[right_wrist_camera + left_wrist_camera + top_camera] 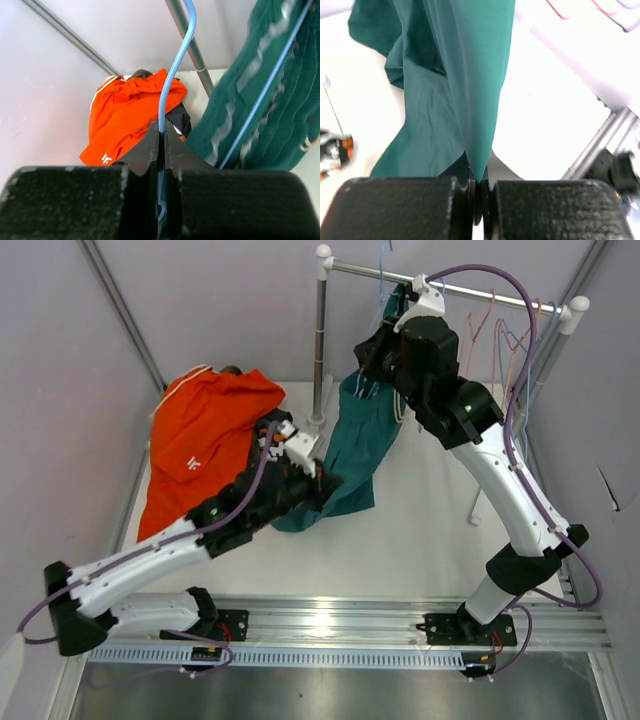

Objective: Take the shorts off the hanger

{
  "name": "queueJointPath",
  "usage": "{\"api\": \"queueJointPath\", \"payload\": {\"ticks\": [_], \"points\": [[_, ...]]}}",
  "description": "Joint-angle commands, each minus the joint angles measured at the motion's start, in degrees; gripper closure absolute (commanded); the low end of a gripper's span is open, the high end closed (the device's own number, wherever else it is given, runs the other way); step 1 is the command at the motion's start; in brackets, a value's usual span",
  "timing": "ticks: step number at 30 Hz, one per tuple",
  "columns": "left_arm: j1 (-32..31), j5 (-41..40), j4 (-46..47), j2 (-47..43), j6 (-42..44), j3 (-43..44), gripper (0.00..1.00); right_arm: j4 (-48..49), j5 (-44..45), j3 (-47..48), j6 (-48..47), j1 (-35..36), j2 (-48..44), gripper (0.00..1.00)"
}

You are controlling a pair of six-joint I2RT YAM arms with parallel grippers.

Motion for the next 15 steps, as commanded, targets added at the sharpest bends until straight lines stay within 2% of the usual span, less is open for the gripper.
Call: {"api": "queueJointPath", "payload": {"ticks": [1,3,4,7,12,15], "points": [[-6.11,-9.11,-1.56,-12.03,-3.13,-10.97,1.0,5.47,2.07,4.86,-2.2,-1.4,-1.71,1.0],[-9.72,-11.59,-2.0,-17.46,-5.41,-14.71,1.0,5.38,1.63,5.74,-2.2,-1.76,-1.71,1.0],[-10.07,-12.65,-1.91,-18.89,-6.38,-19.95,1.0,5.29,1.54,5.74,-2.2,-1.76,-1.88,1.0],[-10.08,-14.41,-2.17,-20.31,-8.58,-22.72,1.0,5.21,1.28,5.3,-1.24,-1.49,-2.5,1.0],[-9.2,-17.23,1.86,-12.95,-3.93,-16.85,1.0,3.63,1.45,4.95,0.6,0.7,-4.17,1.0],[-4.2,-13.9,3.01,-4.6,-2.7,-9.65,1.0,1.34,0.75,3.29,3.58,3.33,-6.36,1.0]]}}
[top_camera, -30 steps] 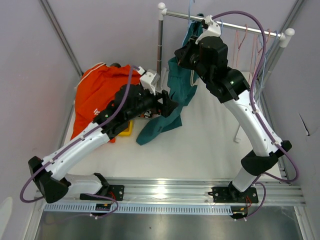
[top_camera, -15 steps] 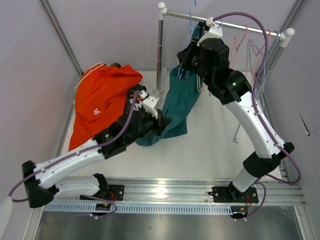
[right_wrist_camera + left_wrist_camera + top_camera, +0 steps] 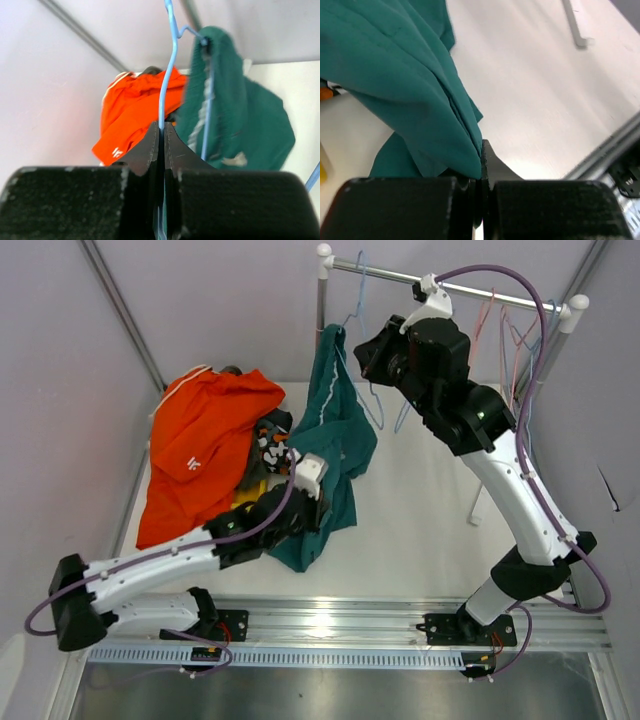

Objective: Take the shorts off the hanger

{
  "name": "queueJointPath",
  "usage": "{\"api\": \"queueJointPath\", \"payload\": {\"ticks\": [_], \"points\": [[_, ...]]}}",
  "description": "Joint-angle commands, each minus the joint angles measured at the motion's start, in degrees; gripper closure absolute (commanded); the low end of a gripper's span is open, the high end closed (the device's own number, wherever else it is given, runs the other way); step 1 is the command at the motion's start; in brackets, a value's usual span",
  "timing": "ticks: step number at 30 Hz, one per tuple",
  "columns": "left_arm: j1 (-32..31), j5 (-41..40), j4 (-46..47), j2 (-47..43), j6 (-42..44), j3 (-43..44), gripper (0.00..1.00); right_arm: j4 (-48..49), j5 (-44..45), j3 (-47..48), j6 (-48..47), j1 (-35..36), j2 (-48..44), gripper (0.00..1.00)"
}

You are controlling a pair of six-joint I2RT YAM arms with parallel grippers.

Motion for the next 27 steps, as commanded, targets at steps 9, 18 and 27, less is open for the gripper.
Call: {"api": "queueJointPath", "payload": {"ticks": [9,18,27], "points": [[20.99,1.45,-11.73,27.91,3.98,44.15,1.0,1.19,-0.86,-7.5,13.41,16.87,-13.66,1.0],[31.26,0.11,-18.41,14.75,8.2,46.56,1.0,-1.71,10.32,-4.24,7.7,16.37,-14.28,1.0],[56.48,3.8,-32.74,27.9,9.44,78.7,1.0,-1.97,8.58,-5.65,6.73,8.8,-13.23,1.0]]}}
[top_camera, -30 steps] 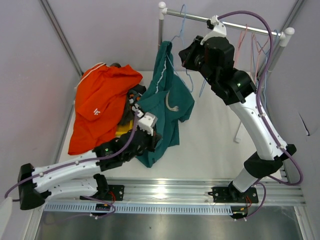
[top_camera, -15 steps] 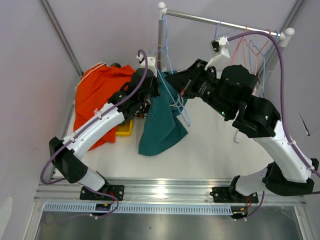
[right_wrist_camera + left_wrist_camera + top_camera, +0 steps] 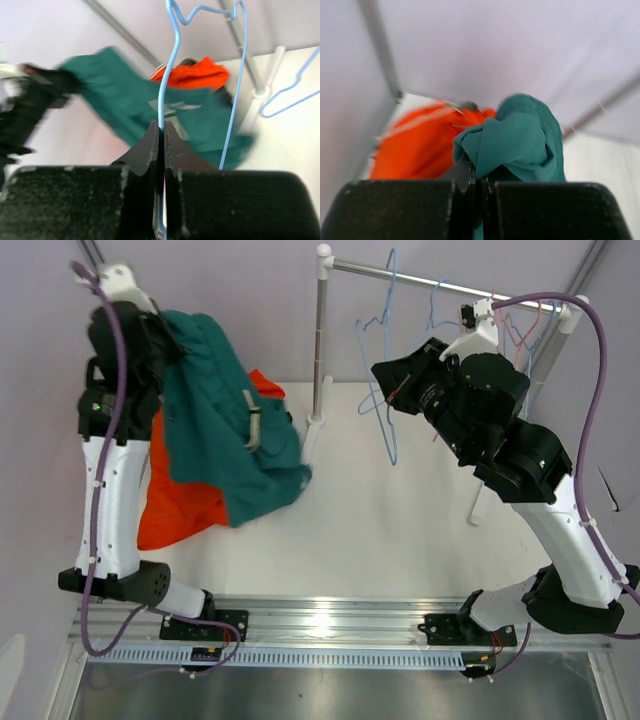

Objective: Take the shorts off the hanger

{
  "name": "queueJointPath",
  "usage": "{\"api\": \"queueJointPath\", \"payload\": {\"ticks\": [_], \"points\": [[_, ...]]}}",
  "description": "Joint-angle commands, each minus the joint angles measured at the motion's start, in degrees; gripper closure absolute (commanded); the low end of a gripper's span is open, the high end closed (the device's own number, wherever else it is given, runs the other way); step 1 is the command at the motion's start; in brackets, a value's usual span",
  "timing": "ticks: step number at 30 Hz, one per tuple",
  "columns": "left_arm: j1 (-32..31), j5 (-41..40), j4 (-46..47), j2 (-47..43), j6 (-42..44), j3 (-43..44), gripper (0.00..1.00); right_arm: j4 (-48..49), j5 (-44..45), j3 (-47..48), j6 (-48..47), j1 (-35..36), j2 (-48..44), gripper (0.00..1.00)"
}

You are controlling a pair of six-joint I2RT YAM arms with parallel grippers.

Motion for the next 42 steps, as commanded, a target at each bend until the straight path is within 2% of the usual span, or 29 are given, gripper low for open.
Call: {"api": "queueJointPath", "payload": {"ticks": [1,3,5,6,7,9,10,12,13,14,15,16,18,23,27,28,35,40,41,42], "points": [[8.38,2.04,-4.57,5.92,-0.55,10.41,1.0,1.02,-0.08,0.41,-0.73,-3.18,1.04,1.0],[9.72,1.86,-5.89,12.16,-0.65,15.75,1.0,0.67,-3.06,0.49,-0.46,-6.52,1.92,1.0],[10.43,1.86,-7.56,18.03,-0.65,16.84,0.99,0.76,-4.39,0.49,-0.55,-9.5,2.97,1.0],[10.43,1.78,-8.09,19.55,-1.08,16.32,0.92,1.02,-5.61,0.49,-0.64,-10.39,3.33,1.0],[10.43,1.6,-8.7,20.87,-2.13,15.53,0.82,1.46,-6.93,0.67,-0.29,-11.61,3.77,1.0],[10.43,3.35,-11.07,24.29,-2.93,12.28,0.48,2.34,-10.96,1.28,-0.11,-15.12,5.61,1.0],[10.35,5.45,-11.95,25.26,-4.15,8.44,0.17,3.12,-11.86,1.89,-0.11,-16.01,6.31,1.0],[10.26,6.87,-13.46,25.02,-5.56,4.73,0.07,3.75,-14.76,4.52,-0.11,-18.9,9.47,1.0],[9.3,7.92,-12.15,23.44,-5.57,-4.86,0.05,3.75,-15.9,5.93,0.06,-19.96,10.79,1.0],[8.68,7.93,-7.53,21.25,-5.57,-8.7,0.02,3.66,-17.82,8.9,0.5,-21.02,12.19,1.0],[7.98,7.93,-4.61,18.53,-5.31,-12.48,0.01,3.57,-18.8,10.5,0.77,-22.77,14.99,1.0],[6.41,7.67,-2.06,12.68,-5.05,-22.17,0.01,3.4,-19.42,11.99,0.94,-23.66,16.33,1.0],[4.38,8.1,0.87,8.07,-4.96,-27.69,0.01,4.27,-21.09,14.9,1.65,-24.98,19.48,1.0],[2.79,10.56,3.94,-3.63,-5.04,-39.9,0.01,6.91,-21.8,15.26,3.49,-28.23,22.49,1.0],[2.79,10.21,6.31,-7.68,-4.17,-45.02,0.01,8.75,-22.32,11.67,4.98,-28.59,22.49,1.0],[2.79,10.13,6.93,-8.03,-3.82,-45.56,0.01,9.28,-22.5,8.35,5.6,-28.33,21.88,1.0],[2.79,12.94,7.11,-6.28,-4.43,-46.0,0.01,12.18,-19.43,-7.56,6.39,-24.9,11.09,1.0],[2.79,12.59,7.9,-7.77,-4.34,-47.23,0.01,12.54,-17.76,-13.83,6.57,-24.37,5.8,0.99],[2.7,12.5,7.9,-7.86,-4.25,-47.32,0.01,11.49,-17.93,-14.27,6.4,-24.37,5.01,0.7],[2.79,12.41,8.16,-8.12,-4.25,-47.58,0.01,10.79,-18.02,-14.27,6.22,-24.28,4.65,0.49]]}}
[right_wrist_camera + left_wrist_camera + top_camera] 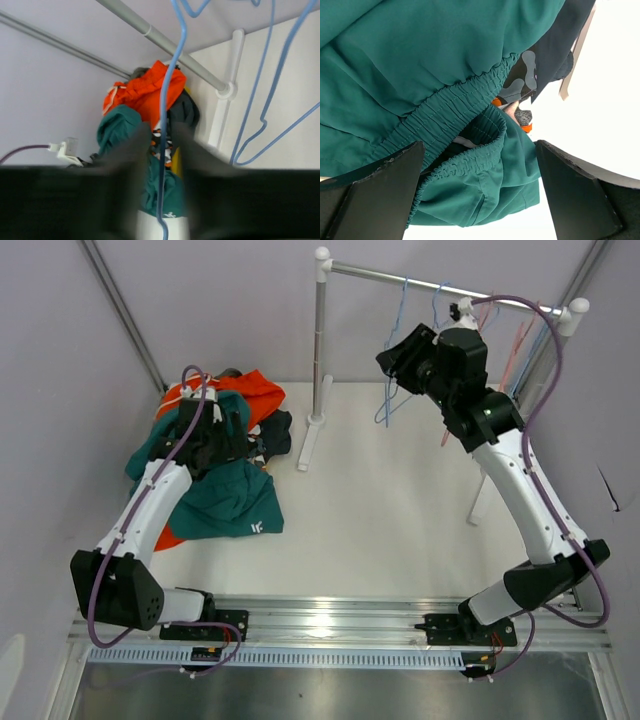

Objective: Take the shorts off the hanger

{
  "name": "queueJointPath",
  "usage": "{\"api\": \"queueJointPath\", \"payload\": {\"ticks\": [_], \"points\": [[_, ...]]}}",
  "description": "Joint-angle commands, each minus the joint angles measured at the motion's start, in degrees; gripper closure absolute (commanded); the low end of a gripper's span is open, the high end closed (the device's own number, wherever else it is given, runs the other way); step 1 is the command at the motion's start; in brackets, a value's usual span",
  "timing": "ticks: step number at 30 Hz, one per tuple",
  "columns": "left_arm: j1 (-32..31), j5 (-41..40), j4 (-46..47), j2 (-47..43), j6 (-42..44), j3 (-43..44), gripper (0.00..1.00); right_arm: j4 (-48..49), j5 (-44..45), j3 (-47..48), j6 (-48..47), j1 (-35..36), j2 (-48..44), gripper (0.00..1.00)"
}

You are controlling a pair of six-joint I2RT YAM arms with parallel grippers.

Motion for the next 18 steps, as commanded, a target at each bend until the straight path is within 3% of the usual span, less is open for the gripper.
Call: {"api": "queueJointPath", "payload": {"ticks": [1,3,4,12,18], "points": [[0.1,0.54,2.24,-2.48,-0.19,-0.48,0.01,-1.22,1.74,-0.74,0.08,0.18,-3.98,0.33],[0.19,0.63,2.94,-2.84,0.08,-1.01,0.01,-2.36,2.7,-1.18,-0.36,0.61,-5.91,0.04],[0.19,0.63,3.29,-3.27,0.08,-1.19,0.01,-2.45,3.14,-1.36,-0.62,0.96,-6.62,0.01],[-0.95,-0.42,3.74,-3.98,0.34,-2.15,0.01,-9.57,6.83,-1.18,-3.26,1.41,-13.82,0.01],[-4.02,0.01,6.1,-7.92,1.74,-3.64,0.01,-15.9,6.94,-9.95,-5.9,5.35,-27.87,0.01]]}}
